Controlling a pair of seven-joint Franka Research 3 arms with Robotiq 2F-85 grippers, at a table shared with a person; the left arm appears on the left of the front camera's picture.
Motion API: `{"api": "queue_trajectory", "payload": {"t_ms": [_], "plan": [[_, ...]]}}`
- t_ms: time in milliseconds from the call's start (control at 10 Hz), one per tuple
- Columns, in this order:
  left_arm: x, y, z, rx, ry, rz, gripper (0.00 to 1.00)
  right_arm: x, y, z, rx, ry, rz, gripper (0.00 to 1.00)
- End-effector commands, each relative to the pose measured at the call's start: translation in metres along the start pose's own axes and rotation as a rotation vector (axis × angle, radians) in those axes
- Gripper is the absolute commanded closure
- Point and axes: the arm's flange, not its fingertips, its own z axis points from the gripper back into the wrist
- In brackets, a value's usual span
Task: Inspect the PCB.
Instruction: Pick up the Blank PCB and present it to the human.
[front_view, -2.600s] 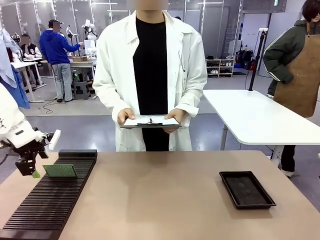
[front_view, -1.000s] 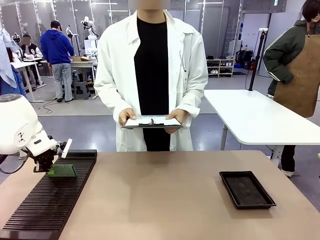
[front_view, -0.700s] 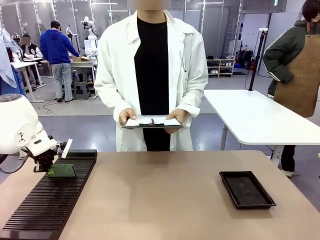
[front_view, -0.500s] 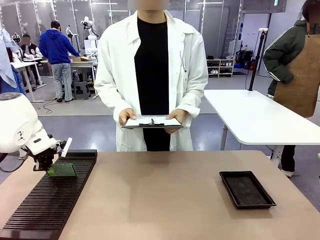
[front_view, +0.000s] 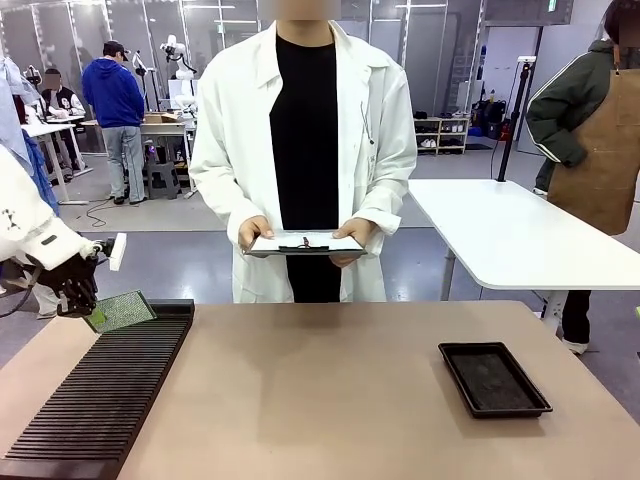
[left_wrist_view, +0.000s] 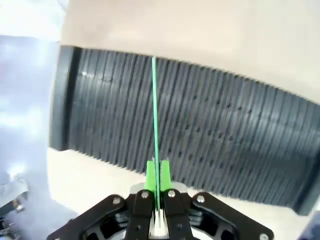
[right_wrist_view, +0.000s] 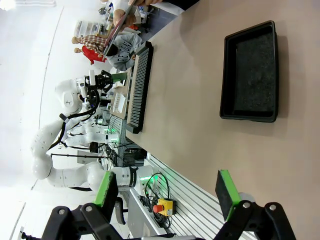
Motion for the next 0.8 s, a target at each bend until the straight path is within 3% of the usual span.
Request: {"api": "queue_trajectory", "payload": {"t_ms": [0, 200, 500, 700], "plan": [[-0.009, 0.014, 0.004, -0.226, -0.195, 0.225, 1.0, 0.001, 0.001, 0.002, 0.01, -0.004, 0.004, 0.0], [-0.016, 0.024, 0.002, -0.406, -0.462, 0.632, 1.0, 0.001, 0.001, 0.002, 0.01, -0.004, 0.004, 0.0], [-0.027, 0.029, -0.027, -0.548, -0.746, 1.011, 1.0, 0.001, 0.001, 0.002, 0.01, -0.004, 0.004, 0.0], [-0.015, 0.027, -0.039, -0.655, -0.684, 1.118, 1.0, 0.001, 0.001, 0.002, 0.01, -0.004, 0.004, 0.0]]}}
